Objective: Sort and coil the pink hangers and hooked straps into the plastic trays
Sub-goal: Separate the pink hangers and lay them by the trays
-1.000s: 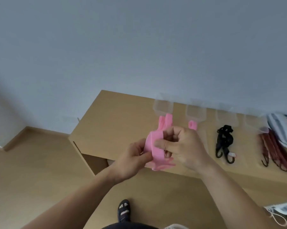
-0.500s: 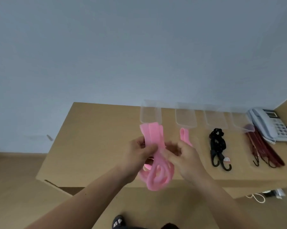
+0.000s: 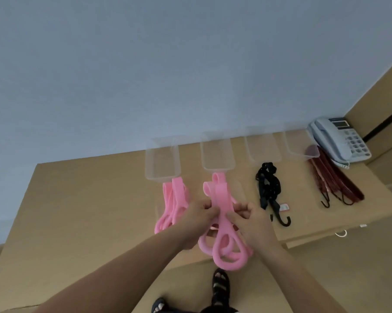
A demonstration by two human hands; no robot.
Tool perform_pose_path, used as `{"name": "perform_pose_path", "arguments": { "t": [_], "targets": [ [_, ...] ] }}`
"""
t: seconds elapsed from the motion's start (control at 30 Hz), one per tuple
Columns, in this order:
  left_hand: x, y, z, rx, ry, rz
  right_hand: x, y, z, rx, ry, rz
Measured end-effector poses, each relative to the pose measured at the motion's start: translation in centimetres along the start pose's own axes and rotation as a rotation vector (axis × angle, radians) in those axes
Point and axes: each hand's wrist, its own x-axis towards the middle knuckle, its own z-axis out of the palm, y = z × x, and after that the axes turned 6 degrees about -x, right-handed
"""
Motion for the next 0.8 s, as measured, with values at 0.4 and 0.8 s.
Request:
{"name": "perform_pose_path", "arguments": {
  "t": [0.4, 0.8],
  "targets": [
    [10.5, 0.2, 1.7, 0.320, 0.431, -0.078, 10.6, 3.9, -2.8, -0.042, -0.022, 0.148],
    [9.9, -1.9, 3.5, 0.970, 0.523, 0.007, 11.5, 4.4, -2.7, -0.649, 0.064, -0.169]
  ]
}}
